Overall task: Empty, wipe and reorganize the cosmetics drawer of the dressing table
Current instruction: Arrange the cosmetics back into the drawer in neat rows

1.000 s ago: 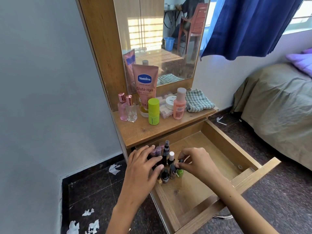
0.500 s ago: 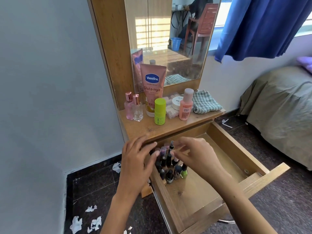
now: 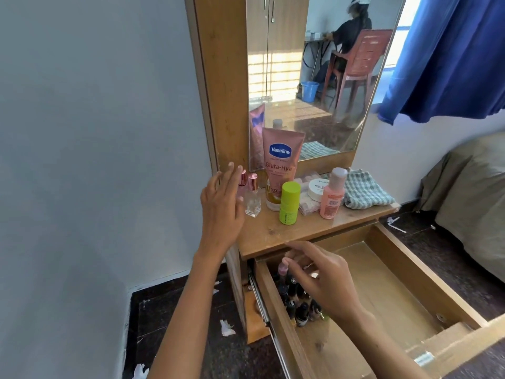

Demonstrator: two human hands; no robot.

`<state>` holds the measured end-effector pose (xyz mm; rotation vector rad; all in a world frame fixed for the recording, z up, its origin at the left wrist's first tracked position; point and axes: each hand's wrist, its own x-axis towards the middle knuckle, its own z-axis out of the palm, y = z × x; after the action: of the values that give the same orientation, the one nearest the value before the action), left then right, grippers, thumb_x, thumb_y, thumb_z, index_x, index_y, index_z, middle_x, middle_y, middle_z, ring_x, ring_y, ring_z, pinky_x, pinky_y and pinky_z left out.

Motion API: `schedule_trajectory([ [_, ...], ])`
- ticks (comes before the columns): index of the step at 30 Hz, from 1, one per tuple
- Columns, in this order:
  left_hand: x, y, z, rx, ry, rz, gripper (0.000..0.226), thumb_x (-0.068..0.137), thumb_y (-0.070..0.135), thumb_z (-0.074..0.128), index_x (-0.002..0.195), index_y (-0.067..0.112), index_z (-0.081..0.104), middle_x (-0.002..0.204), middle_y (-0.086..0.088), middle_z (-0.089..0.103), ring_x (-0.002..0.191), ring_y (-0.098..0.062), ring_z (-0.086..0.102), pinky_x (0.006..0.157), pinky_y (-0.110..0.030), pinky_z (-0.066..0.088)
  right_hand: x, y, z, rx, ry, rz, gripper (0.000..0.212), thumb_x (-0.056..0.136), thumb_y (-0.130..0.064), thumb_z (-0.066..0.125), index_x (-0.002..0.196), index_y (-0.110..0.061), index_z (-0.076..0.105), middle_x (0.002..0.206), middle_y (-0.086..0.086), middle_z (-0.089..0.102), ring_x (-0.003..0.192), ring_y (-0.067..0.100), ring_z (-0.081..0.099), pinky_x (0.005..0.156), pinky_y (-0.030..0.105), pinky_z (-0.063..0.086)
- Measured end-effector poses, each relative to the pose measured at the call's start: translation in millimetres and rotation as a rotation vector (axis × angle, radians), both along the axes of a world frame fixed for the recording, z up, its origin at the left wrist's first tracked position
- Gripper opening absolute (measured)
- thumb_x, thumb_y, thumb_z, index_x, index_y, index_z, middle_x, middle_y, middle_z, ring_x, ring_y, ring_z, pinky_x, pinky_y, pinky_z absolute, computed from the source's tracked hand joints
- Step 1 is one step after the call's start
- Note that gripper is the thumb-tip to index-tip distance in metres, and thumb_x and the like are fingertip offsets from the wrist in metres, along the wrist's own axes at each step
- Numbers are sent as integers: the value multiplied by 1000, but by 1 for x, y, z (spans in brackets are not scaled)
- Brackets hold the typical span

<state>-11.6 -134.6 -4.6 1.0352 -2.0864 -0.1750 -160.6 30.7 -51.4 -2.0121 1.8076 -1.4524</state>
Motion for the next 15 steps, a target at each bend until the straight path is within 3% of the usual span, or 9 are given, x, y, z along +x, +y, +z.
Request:
schedule_trajectory([
  [3,3,-9,-1,24,31,-11,56,90,7,57,143,19,41,146,-7,43,136,-27,33,111,-47,27,1,-2,-2,0,-18,-1,26,89,-29,68,114,-24,63,89,-20,68,74,1,67,63,22,56],
  [5,3,-11,0,47,84,-63,56,88,10,63,140,20,44,135,-6,55,125,-25,48,106,-44,37,1,-3,-3,-3,-17,-5,23,89,-28,68,111,-24,64,88,-19,68,73,2,67,61,24,56],
  [8,3,-9,0,75,147,-147,61,85,8,68,138,21,42,120,-3,64,98,-19,64,88,-33,52,0,-3,-4,-15,2,-24,22,88,-26,70,110,-23,65,87,-21,68,73,-1,66,61,22,55],
  [10,2,-9,-3,64,157,-154,64,82,6,71,137,23,41,114,-3,66,86,-17,66,79,-31,55,-1,-3,-3,-16,17,-39,23,88,-26,70,110,-21,66,85,-21,68,72,-1,65,60,23,55],
  [15,-2,-10,-11,40,234,-120,57,86,6,67,135,22,43,112,-5,66,86,-17,65,76,-23,51,-1,-1,-1,-2,27,-49,23,89,-27,68,111,-21,66,83,-19,69,71,-1,65,62,24,56],
])
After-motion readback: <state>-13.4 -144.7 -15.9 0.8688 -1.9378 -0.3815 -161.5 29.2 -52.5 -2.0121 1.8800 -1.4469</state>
